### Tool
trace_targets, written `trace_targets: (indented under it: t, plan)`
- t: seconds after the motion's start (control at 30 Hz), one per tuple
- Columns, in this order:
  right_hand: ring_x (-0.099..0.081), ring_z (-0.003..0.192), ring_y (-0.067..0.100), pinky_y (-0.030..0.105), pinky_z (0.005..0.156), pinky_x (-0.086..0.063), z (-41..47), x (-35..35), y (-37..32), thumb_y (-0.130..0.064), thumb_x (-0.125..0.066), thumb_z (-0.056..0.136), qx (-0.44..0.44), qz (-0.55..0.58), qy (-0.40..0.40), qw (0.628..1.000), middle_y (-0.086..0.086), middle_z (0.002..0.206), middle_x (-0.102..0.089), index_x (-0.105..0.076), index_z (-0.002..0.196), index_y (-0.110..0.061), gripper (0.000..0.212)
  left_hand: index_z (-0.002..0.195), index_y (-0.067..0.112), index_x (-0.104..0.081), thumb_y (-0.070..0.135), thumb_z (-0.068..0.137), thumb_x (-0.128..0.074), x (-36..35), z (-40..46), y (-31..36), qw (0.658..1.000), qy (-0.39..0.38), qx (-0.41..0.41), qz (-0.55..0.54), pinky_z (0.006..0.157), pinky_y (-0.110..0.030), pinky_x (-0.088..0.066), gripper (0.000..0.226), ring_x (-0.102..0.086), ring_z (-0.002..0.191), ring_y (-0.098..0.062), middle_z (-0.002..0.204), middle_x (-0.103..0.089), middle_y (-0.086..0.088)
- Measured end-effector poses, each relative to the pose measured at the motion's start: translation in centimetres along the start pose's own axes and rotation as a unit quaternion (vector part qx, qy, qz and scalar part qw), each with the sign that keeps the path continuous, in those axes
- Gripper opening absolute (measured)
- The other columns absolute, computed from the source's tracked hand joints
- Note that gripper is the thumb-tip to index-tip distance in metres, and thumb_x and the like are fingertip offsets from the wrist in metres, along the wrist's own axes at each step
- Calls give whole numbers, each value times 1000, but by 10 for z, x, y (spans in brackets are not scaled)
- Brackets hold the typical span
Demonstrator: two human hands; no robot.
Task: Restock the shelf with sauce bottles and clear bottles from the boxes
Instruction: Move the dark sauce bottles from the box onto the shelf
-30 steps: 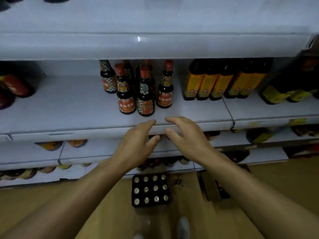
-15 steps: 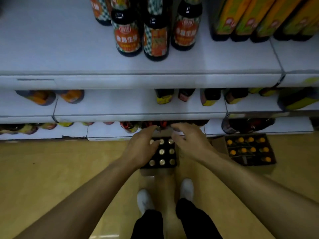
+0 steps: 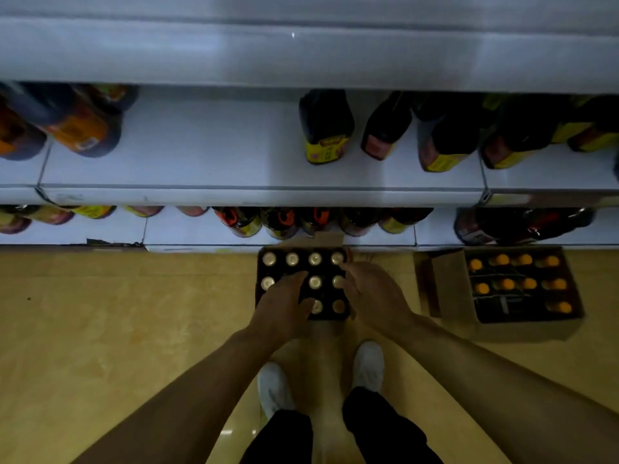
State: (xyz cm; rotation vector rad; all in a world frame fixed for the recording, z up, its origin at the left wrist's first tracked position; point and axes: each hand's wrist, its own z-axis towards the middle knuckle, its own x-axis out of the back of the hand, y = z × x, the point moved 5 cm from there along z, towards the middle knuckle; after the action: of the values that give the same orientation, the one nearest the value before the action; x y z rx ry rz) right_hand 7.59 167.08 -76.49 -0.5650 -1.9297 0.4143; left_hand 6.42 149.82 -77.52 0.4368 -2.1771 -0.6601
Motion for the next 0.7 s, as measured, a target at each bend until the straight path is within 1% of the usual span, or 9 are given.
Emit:
trace_targets:
  t: [0.03,0.1,0.17,0.27,0.4,0.47,0.57,0.63,0.7]
  plan:
    - [-50,125,26,34,100,-38,5,-11,9,-24,-47,101,-7,-4,-4,1000,10,134,-58,-52,138,-13,39,147,14,-38,23,95,-59,-10,7,-8,1000,-5,9,-2,103,-31,-38,57,-45,132,-25,147,-46,-10]
    - [-50,125,25,33,100,-38,18,-33,25,-23,-46,101,-14,-10,-14,1000,9,135,-57,-52,139,-14,39,147,14,-38,24,95,-58,-31,23,-25,1000,-12,23,-10,101,-30,-38,56,-46,131,-26,146,-47,-11]
    - [-53,120,25,33,94,-42,30,-55,39,-24,-46,100,-17,-19,-27,999,7,132,-58,-53,137,-15,38,146,14,-40,23,95,-59,-51,38,-39,999,-13,29,-22,95,-25,-36,55,-47,130,-26,144,-49,-11]
    - [-55,115,26,32,86,-41,45,-85,61,-26,-48,99,-22,-30,-47,998,6,126,-59,-55,132,-16,36,145,18,-41,24,94,-58,-77,60,-59,998,-13,50,-21,91,-26,-37,55,-49,127,-25,141,-52,-8]
    - [-53,120,24,33,93,-43,57,-121,88,-32,-52,97,-37,-41,-92,994,4,134,-55,-48,140,-20,44,141,17,-45,21,93,-59,-106,77,-76,998,-24,47,-29,88,-28,-41,50,-54,121,-25,135,-56,-7]
    - [-56,113,23,31,84,-45,63,-137,100,-31,-52,97,-35,-55,-108,992,2,125,-58,-48,137,-22,41,139,18,-47,19,92,-58,-119,88,-83,999,-23,33,-30,87,-27,-43,48,-56,118,-23,131,-58,-5]
    - [-60,97,19,29,71,-45,70,-160,120,-28,-50,97,-22,-72,-113,991,-1,106,-59,-52,118,-22,21,143,22,-41,20,93,-58,-138,104,-93,999,-37,31,-25,92,-27,-44,53,-54,121,-19,136,-55,-2]
    - [-58,100,19,32,76,-49,72,-175,130,-28,-47,99,-13,-104,-138,985,1,112,-57,-52,118,-19,21,147,23,-36,19,92,-59,-149,111,-98,998,-47,30,-13,98,-30,-44,60,-50,126,-20,140,-51,-2]
    - [-54,109,21,35,84,-51,75,-189,136,-27,-48,99,13,-147,-160,976,3,124,-52,-47,130,-18,32,150,22,-32,18,92,-60,-160,119,-102,998,-58,19,-2,100,-29,-42,65,-47,129,-20,142,-49,-2]
